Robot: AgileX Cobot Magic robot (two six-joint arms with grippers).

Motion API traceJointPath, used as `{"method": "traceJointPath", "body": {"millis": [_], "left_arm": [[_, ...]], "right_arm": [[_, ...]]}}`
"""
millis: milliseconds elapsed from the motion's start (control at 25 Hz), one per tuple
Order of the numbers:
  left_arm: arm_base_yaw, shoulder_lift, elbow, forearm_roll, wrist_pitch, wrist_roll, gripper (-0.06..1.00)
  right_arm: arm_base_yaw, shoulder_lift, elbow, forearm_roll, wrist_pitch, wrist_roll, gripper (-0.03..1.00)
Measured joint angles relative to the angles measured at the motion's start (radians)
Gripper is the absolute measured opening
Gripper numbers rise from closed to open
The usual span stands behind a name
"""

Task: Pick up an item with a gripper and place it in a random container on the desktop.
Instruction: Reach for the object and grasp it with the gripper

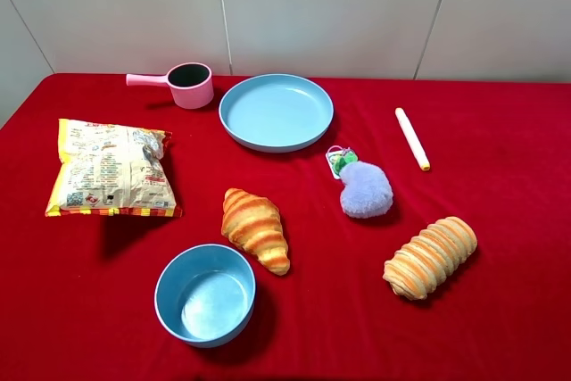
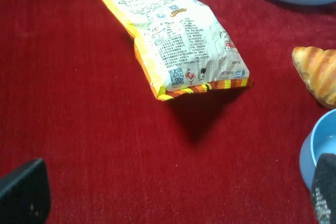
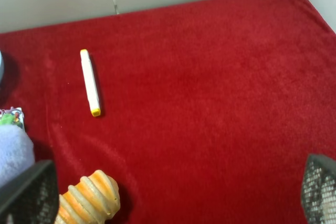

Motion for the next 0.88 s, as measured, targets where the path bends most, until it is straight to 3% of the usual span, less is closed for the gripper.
{"method": "traceJointPath", "body": {"millis": [880], "left_arm": [[0.000, 0.000, 0.000, 0.001, 0.000, 0.000, 1.00]], "right_arm": [[0.000, 0.000, 0.000, 0.000, 0.000, 0.000, 0.69]]}}
